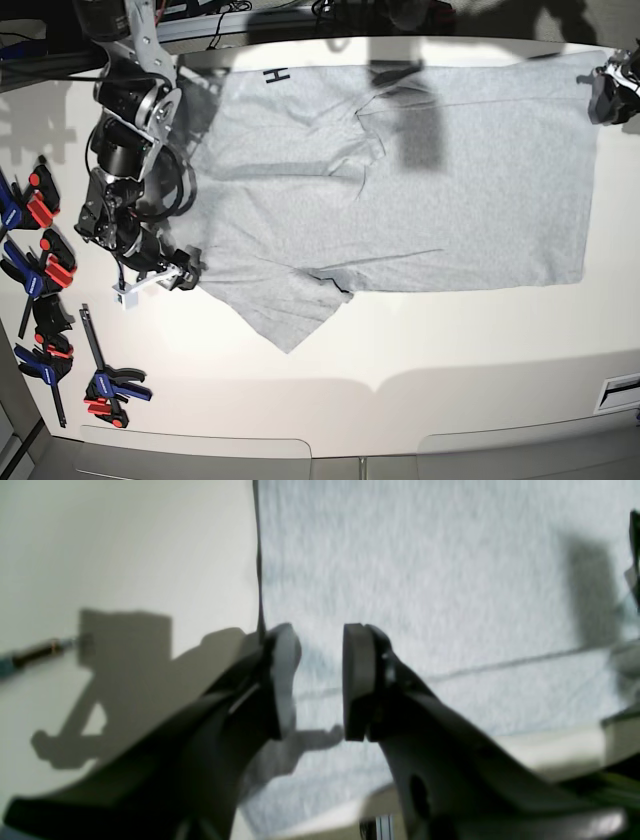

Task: Fold the T-shirt properly
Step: 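Move the right gripper to the hem corner and the left to the opposite hem corner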

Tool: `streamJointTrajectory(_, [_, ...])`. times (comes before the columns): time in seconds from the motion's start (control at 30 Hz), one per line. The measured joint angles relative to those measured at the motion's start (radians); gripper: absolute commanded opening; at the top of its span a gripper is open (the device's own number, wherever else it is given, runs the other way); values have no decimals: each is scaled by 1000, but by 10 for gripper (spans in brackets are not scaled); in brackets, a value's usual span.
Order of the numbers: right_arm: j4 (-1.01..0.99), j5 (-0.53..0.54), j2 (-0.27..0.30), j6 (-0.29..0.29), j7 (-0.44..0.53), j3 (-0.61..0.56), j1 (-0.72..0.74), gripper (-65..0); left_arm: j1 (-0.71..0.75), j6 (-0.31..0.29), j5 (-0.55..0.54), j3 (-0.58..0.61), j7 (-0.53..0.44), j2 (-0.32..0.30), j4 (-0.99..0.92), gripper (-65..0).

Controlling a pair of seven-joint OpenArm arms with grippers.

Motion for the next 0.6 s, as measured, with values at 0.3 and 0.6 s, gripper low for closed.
streamJointTrajectory(0.3, [-4, 15, -6, 0, -11, 0, -9, -650, -116, 0, 4, 0, -4, 2, 0, -493])
streamJointTrajectory(0.6, [-6, 30, -9, 0, -2, 0, -11, -650, -354, 122, 116, 1, -18, 2, -66, -493])
